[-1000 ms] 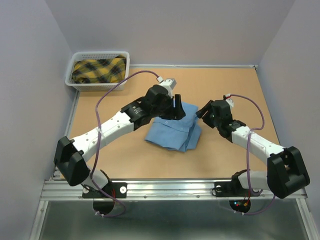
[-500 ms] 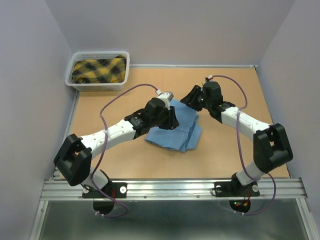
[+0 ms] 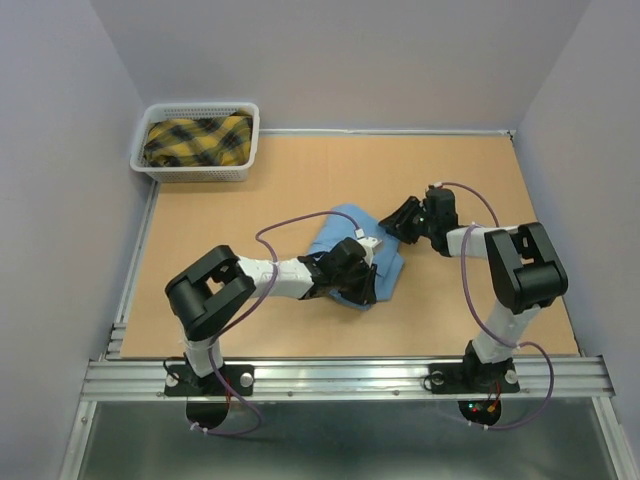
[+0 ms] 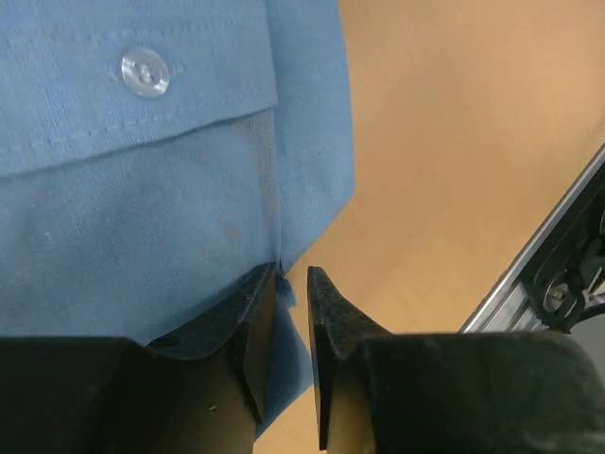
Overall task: Fold and stack the long sleeve shirts
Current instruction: Fold the shirt
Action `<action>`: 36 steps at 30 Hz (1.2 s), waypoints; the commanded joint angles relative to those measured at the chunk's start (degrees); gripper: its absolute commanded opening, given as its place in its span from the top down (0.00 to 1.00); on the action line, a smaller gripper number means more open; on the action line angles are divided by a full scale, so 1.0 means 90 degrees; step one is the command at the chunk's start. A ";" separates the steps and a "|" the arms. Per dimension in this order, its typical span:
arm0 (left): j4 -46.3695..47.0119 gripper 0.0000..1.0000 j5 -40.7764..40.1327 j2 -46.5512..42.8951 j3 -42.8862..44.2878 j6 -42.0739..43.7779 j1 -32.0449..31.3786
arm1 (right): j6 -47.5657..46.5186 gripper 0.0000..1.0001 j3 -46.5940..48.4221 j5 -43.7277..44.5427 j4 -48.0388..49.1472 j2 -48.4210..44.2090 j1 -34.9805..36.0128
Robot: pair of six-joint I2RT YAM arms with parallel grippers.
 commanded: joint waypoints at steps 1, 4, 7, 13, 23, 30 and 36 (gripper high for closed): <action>0.0627 0.69 0.0555 0.0201 -0.0172 -0.0162 -0.0117 | 0.0070 0.55 -0.0337 -0.0467 0.1004 0.0556 -0.0086; 0.0677 0.69 0.0692 0.0377 -0.0095 -0.0162 -0.0234 | 0.0119 0.55 -0.0357 -0.0496 0.1210 0.0792 -0.0106; 0.0560 0.69 0.0557 0.0019 -0.0056 -0.0113 -0.0293 | -0.0017 0.56 -0.0299 -0.0477 0.1182 0.0588 -0.0106; 0.0014 0.66 -0.0408 -0.1445 -0.0016 -0.0025 -0.0274 | -0.0301 0.55 0.0219 -0.0486 0.0274 -0.0456 -0.0096; 0.1036 0.64 -0.0032 -0.2894 -0.1636 -0.0952 0.1219 | 0.0811 0.49 -0.0755 -0.1580 0.1444 -0.1327 0.0264; 0.2053 0.71 0.0731 -0.2338 -0.2545 -0.1480 0.1865 | 0.1027 0.49 -0.1702 -0.1288 0.2683 -0.0928 0.0997; 0.3742 0.77 0.1366 -0.1840 -0.3882 -0.2466 0.2635 | 0.1164 0.49 -0.2417 -0.1112 0.3827 -0.0156 0.0998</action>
